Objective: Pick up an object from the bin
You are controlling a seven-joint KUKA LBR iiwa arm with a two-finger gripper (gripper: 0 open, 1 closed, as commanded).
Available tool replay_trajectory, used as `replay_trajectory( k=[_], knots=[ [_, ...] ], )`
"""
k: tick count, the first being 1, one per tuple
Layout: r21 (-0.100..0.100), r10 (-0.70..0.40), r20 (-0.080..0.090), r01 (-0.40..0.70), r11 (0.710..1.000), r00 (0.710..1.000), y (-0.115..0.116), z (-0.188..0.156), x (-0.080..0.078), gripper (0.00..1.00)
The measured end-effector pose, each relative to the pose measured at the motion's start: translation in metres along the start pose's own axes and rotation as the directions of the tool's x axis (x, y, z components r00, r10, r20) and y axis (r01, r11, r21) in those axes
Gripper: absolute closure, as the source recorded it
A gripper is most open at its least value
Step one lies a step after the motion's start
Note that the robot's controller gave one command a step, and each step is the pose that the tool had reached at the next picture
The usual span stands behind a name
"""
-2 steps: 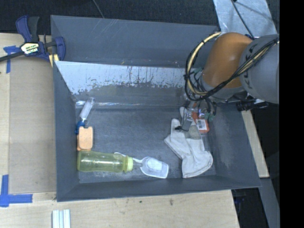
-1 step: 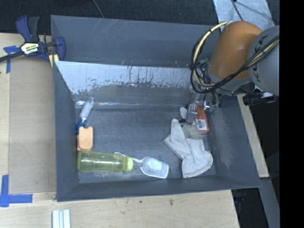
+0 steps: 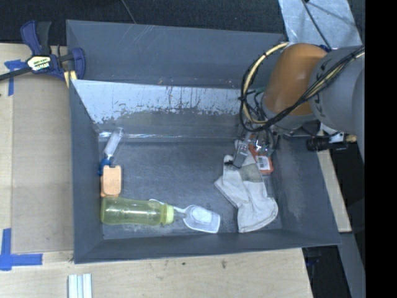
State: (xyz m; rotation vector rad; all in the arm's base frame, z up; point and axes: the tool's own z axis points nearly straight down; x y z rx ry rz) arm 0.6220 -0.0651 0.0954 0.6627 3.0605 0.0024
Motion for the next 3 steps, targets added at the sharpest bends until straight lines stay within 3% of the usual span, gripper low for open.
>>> replay_trajectory(
  k=[1,3],
  knots=[
    [0.004,0.371,-0.004,-0.371,0.929,0.929,-0.0078,0.0241,0.0034,1.0],
    [0.007,0.37,-0.007,-0.37,0.929,0.929,-0.0084,0.0192,0.0049,1.0]
  ],
)
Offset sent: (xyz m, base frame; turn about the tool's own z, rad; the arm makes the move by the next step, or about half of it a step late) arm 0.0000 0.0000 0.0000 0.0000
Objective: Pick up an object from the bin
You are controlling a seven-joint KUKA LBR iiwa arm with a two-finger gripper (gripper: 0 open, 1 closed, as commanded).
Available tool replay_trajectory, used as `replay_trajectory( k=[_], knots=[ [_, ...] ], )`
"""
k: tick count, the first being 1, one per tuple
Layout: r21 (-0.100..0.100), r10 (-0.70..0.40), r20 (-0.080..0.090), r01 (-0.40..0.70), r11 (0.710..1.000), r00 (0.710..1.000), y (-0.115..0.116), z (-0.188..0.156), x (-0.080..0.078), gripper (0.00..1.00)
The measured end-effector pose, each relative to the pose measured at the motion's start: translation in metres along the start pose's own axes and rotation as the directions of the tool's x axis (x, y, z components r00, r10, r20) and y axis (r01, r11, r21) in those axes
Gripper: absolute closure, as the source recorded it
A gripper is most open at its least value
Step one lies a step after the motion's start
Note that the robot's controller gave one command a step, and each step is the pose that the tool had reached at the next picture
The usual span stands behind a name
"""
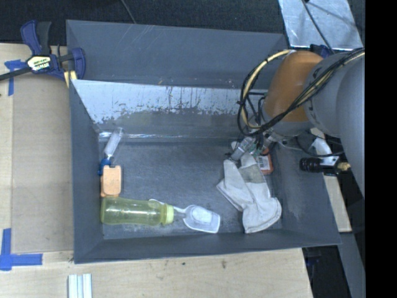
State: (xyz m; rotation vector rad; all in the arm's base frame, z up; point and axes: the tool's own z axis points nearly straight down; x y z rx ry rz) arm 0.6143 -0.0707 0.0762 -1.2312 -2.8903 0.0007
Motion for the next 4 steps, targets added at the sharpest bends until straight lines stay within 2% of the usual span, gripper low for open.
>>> replay_trajectory(
  k=[1,2,4],
  knots=[
    [0.004,0.0,-0.006,0.0,1.0,1.0,-0.001,-0.021,0.001,1.0],
    [-0.001,0.0,0.0,0.0,1.0,1.0,0.0,-0.044,0.0,1.0],
    [-0.003,-0.001,0.003,0.001,1.0,1.0,0.001,-0.067,-0.001,1.0]
  ],
)
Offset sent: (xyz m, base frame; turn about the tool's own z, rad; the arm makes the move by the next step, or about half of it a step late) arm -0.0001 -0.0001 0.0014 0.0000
